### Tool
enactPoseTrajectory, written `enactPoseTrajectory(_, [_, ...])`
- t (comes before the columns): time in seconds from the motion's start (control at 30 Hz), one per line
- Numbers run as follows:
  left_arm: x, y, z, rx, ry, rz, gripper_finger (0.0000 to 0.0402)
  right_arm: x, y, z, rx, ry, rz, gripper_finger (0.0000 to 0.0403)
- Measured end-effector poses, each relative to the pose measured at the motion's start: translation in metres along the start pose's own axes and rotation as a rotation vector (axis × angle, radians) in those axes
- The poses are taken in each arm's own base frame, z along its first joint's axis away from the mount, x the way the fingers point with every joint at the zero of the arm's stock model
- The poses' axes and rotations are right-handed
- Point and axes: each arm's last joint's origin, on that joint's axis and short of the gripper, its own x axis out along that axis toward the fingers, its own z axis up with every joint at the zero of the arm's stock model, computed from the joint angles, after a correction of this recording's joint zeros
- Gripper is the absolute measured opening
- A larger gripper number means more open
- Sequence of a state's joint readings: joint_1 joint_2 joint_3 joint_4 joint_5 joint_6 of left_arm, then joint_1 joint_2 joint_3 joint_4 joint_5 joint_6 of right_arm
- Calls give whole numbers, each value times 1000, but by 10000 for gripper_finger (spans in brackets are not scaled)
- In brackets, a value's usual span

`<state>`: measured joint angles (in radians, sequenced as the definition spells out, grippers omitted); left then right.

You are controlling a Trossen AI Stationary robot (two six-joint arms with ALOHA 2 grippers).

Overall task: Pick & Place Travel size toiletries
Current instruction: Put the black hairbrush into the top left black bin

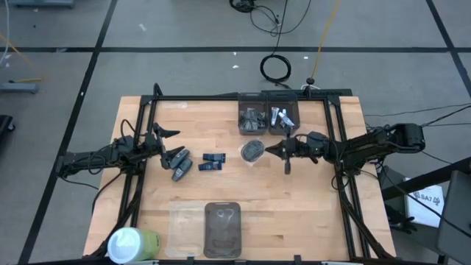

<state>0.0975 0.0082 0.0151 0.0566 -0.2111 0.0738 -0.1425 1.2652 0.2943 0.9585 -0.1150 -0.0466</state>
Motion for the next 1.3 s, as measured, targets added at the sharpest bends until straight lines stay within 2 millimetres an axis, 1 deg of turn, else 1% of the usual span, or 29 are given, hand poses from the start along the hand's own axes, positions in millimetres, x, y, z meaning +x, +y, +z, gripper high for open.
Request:
enactPoseTrajectory(0.13, [0, 0, 0, 0, 0, 0, 310, 0, 2, 0, -20, -7, 74, 0])
enactPoseTrajectory(0.37, [0, 0, 0, 0, 0, 0, 310, 0, 3, 2, -24, -23, 97, 0])
enactPoseTrajectory(0.57, [0, 0, 0, 0, 0, 0, 310, 2, 1, 11, -33, -90, 76, 0])
enactPoseTrajectory(0.73, [0, 0, 0, 0, 0, 0, 310, 8, -5, 25, -57, -135, -35, 0])
enactPoseTrajectory(0.83, [0, 0, 0, 0, 0, 0, 310, 11, -14, 33, -59, -157, -118, 0])
enactPoseTrajectory(1.03, [0, 0, 0, 0, 0, 0, 310, 13, -40, 45, -28, -172, -332, 0])
enactPoseTrajectory(1.17, [0, 0, 0, 0, 0, 0, 310, 12, -57, 46, -20, -156, -431, 0])
enactPoseTrajectory(1.3, [0, 0, 0, 0, 0, 0, 310, 14, -71, 40, 17, -131, -475, 0])
